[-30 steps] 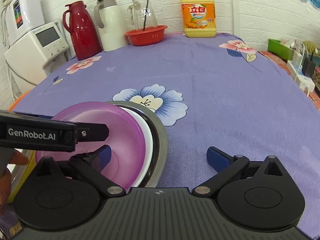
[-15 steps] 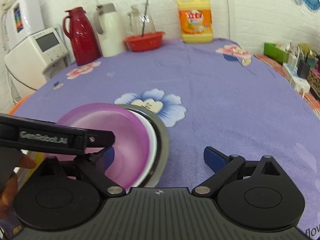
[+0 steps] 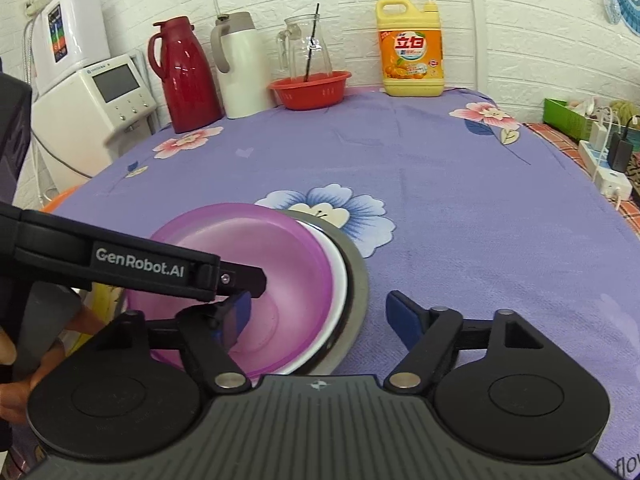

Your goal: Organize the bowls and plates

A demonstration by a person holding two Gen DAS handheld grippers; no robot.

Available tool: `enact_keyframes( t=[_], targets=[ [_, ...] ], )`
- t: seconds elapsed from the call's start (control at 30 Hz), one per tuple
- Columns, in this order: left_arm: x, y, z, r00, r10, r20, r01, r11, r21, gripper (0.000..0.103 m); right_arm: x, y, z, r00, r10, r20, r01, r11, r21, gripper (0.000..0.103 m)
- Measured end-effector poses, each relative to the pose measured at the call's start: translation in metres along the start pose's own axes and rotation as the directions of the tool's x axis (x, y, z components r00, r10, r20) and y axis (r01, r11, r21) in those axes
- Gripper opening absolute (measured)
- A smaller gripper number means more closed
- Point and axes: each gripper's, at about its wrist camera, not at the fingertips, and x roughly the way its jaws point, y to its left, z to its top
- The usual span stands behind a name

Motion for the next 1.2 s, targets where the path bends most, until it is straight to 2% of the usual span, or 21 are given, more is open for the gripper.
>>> enact_keyframes(
  t=[0.1,0.23,0.33,0.43,0.53,0.93,1.2],
  targets=[
    [-0.001,0.002,-0.001,1.000,-0.020,0.003,0.020,1.000,-0.013,0.061,0.001,0.001,-0.002,0.999,0.032,-0.006,-0.032,0.999,0.015,0.103],
    [-0.003,0.001,-0.005,1.000,-0.016,0.022,0.017,1.000,-0.011,0.061,0.002,-0.001,-0.005,0.999,0.044,0.000,-0.044,0.998,0.054,0.103],
    [-0.002,0.000,-0.004,1.000,-0.017,0.025,0.018,1.000,-0.023,0.058,0.002,0.002,-0.006,0.999,0.044,0.003,-0.044,0.996,0.075,0.099],
    [-0.002,-0.003,-0.002,1.000,-0.016,0.009,0.016,0.999,-0.041,0.057,0.004,0.008,-0.005,0.999,0.054,-0.003,-0.054,0.993,0.103,0.103],
    [-0.003,-0.001,-0.002,0.999,-0.041,-0.002,0.041,0.997,-0.069,0.052,0.003,0.008,-0.003,0.998,0.053,-0.016,-0.051,0.993,0.110,0.103],
    [-0.027,-0.006,-0.002,0.992,-0.106,0.067,0.111,0.990,-0.081,0.052,-0.023,0.020,0.007,0.999,-0.008,0.031,0.006,0.999,0.047,0.103],
    [-0.067,0.025,-0.003,0.983,-0.099,0.156,0.119,0.985,-0.124,0.052,-0.030,0.058,0.021,0.998,0.013,0.063,-0.011,0.999,-0.030,0.103]
  ],
)
